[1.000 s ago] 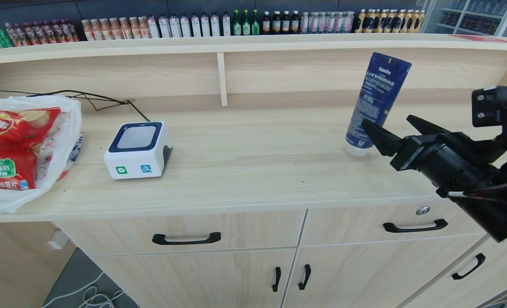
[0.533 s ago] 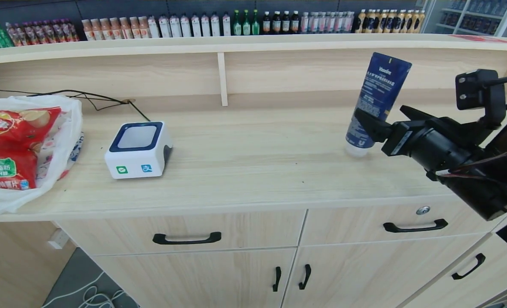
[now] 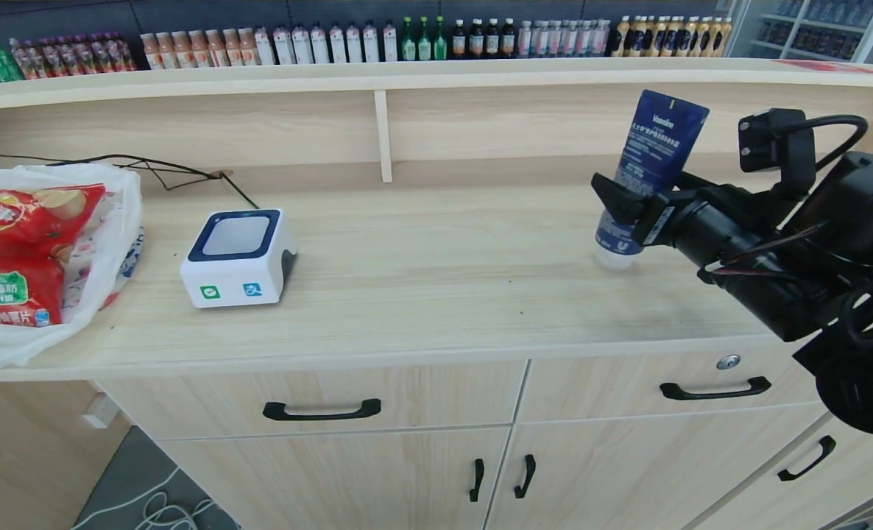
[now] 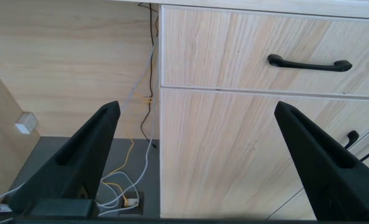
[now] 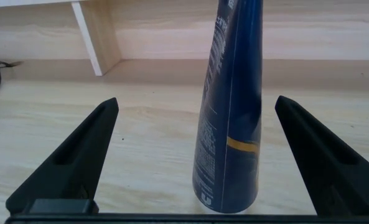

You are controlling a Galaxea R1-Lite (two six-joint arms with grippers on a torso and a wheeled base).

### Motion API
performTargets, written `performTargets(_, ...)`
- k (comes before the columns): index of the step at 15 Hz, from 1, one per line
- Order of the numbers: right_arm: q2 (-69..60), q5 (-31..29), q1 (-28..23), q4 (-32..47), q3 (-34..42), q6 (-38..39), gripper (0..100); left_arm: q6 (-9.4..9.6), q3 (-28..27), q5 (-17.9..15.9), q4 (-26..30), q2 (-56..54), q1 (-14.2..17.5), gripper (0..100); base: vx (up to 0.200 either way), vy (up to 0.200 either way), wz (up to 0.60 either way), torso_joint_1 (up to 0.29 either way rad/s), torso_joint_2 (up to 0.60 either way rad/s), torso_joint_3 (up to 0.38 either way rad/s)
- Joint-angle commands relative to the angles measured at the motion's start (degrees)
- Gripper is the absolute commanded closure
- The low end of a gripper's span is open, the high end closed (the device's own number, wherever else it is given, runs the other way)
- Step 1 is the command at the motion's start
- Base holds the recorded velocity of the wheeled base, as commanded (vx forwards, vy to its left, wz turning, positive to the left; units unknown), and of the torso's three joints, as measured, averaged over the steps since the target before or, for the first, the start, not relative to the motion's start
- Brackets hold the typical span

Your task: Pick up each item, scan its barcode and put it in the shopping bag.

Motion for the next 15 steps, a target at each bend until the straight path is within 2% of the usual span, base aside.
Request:
performTargets(1,3.4,0.0,-0.6,0.0,-2.4,0.0,0,-0.02,0.0,0.0,0.0,0.0,0.0,0,0.0,0.0,0.0,0.0,0.0,0.0)
performTargets(15,6.7,-0.5,-1.6,-0.2,-2.4,0.0,0,-0.02,0.0,0.0,0.0,0.0,0.0,0,0.0,0.0,0.0,0.0,0.0,0.0)
